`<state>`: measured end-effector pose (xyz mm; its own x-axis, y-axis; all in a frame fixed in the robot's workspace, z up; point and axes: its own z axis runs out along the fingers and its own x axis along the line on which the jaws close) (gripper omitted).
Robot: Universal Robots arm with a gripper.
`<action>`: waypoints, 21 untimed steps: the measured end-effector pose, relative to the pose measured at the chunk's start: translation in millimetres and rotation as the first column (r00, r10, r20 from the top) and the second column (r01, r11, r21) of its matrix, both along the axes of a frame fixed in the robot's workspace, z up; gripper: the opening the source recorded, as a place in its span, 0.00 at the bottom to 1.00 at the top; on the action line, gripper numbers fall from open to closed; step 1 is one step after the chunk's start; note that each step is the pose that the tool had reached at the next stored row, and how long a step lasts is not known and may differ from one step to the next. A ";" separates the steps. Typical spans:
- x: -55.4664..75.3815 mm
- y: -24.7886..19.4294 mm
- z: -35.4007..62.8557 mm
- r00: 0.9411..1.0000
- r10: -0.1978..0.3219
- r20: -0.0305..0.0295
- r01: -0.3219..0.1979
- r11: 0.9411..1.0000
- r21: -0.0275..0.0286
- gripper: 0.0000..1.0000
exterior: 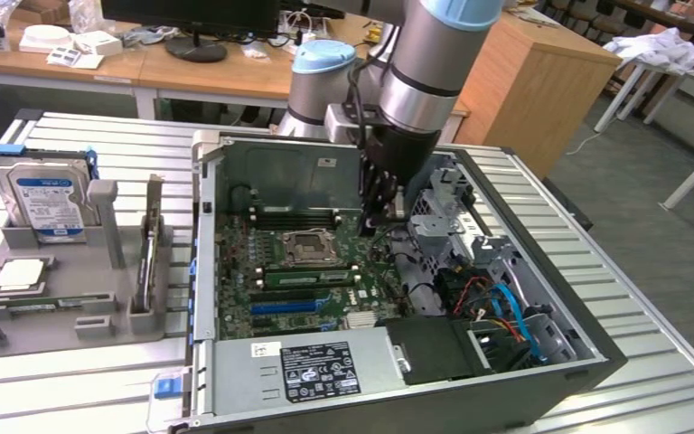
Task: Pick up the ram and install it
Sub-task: 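Press down the ram until it locks into place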
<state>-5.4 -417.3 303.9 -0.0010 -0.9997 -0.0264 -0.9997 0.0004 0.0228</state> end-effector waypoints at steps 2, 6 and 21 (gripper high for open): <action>0.0 0.0 -2.4 1.000 0.000 0.000 0.000 1.000 0.000 0.11; 0.0 0.0 -7.0 1.000 0.000 0.000 0.000 1.000 0.000 0.11; 0.0 0.0 -25.6 1.000 0.000 0.000 0.000 1.000 0.000 0.11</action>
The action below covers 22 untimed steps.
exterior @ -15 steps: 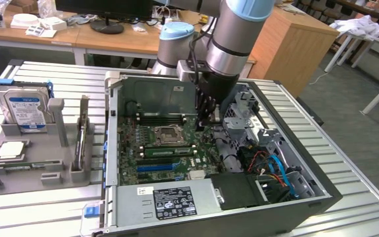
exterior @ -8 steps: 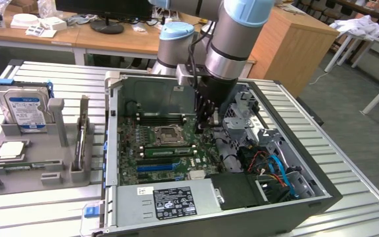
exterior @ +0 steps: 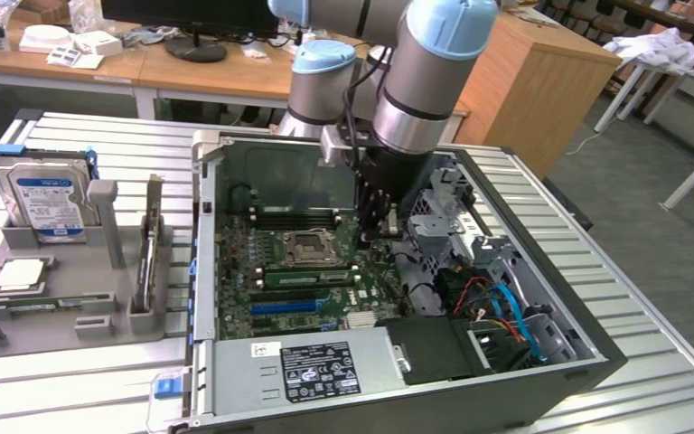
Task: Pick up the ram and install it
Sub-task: 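Press down the ram until it locks into place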
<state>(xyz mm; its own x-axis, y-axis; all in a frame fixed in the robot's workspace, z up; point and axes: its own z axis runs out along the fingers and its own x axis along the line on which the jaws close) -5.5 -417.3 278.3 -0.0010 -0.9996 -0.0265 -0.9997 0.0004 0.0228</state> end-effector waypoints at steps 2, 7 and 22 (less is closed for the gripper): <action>0.0 0.0 -2.2 1.000 0.000 0.000 0.000 1.000 0.000 0.11; 0.0 0.0 -7.2 1.000 0.000 0.000 0.000 1.000 0.000 0.11; 0.7 0.0 -13.7 1.000 -0.002 -0.001 0.002 1.000 0.000 0.11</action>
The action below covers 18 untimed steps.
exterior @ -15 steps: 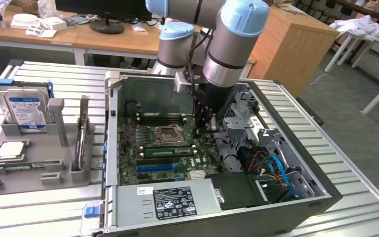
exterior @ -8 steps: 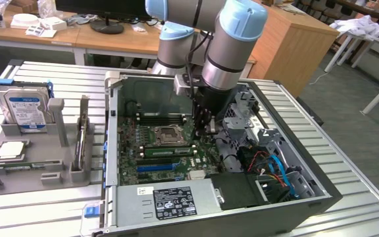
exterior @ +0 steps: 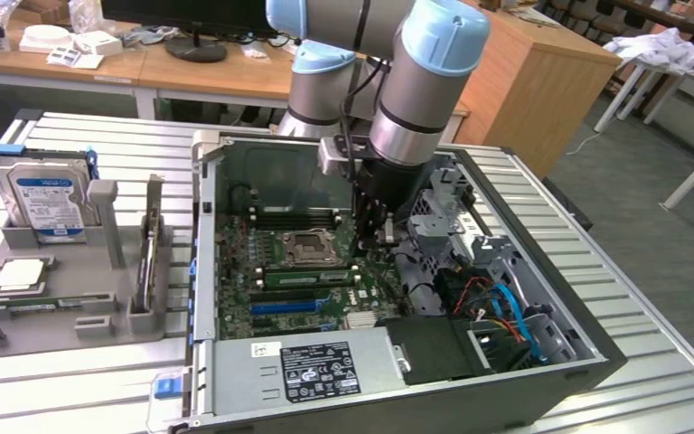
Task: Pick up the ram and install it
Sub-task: 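Press down the ram until it locks into place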
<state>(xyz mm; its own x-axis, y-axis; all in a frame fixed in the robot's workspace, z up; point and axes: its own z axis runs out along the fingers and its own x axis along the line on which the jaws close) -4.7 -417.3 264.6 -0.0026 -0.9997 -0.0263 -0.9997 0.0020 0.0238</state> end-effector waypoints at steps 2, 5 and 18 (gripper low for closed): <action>1.3 0.0 -0.1 1.000 -0.001 -0.002 0.001 1.000 0.000 0.11; 2.6 0.0 -0.1 1.000 -0.003 -0.003 0.003 1.000 0.000 0.11; 2.9 0.0 -9.8 1.000 -0.004 -0.003 0.004 1.000 0.000 0.11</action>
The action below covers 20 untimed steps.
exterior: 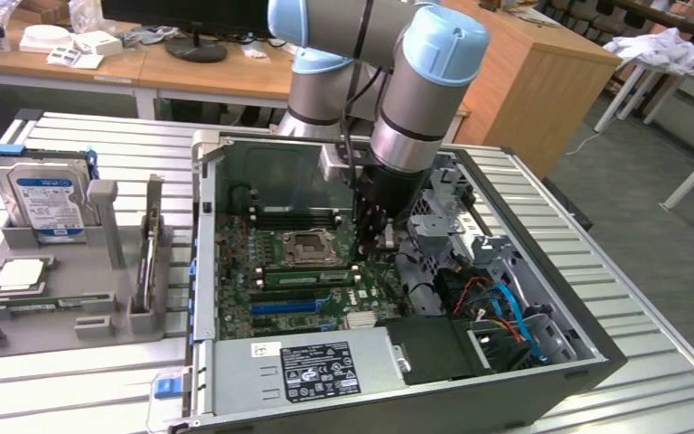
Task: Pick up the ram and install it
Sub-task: 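Press down the ram until it locks into place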
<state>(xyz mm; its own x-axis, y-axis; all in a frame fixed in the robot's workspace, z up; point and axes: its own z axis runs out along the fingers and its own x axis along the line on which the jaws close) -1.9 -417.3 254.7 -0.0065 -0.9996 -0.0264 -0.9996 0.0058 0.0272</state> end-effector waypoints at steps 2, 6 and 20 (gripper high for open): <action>0.0 0.0 -1.7 1.000 0.000 0.000 0.000 1.000 0.000 0.11; 0.0 0.0 -5.5 1.000 0.000 0.000 0.000 1.000 0.000 0.11; 0.0 0.0 -13.9 1.000 0.000 0.000 0.000 1.000 0.000 0.11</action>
<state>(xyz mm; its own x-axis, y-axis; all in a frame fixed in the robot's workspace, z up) -1.9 -417.3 240.8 -0.0067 -0.9996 -0.0264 -0.9996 0.0060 0.0272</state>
